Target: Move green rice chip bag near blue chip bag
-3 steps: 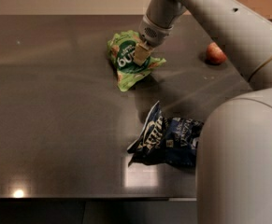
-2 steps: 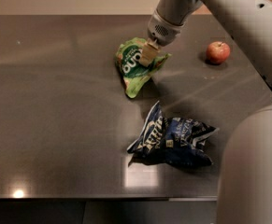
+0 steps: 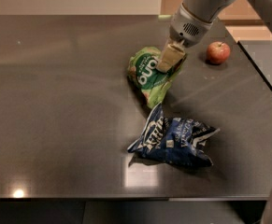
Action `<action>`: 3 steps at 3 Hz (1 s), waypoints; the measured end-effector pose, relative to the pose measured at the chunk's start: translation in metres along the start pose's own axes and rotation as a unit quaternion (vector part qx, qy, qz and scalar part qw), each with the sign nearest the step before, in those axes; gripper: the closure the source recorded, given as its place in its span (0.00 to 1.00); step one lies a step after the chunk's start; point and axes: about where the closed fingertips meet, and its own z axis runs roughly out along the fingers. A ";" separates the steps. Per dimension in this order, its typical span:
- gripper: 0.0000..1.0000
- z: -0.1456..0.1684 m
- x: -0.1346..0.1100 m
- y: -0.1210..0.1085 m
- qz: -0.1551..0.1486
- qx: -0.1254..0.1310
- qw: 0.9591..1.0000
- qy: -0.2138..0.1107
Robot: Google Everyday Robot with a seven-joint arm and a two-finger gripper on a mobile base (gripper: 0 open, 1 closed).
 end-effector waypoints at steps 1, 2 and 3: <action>0.83 -0.009 0.020 0.024 -0.028 -0.028 0.999 0.003; 0.60 -0.010 0.032 0.037 -0.041 -0.048 0.998 0.002; 0.36 -0.007 0.041 0.046 -0.051 -0.067 0.996 -0.002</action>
Offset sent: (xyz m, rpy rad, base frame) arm -0.0785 -0.0444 -0.0065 -0.0055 0.1342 0.1789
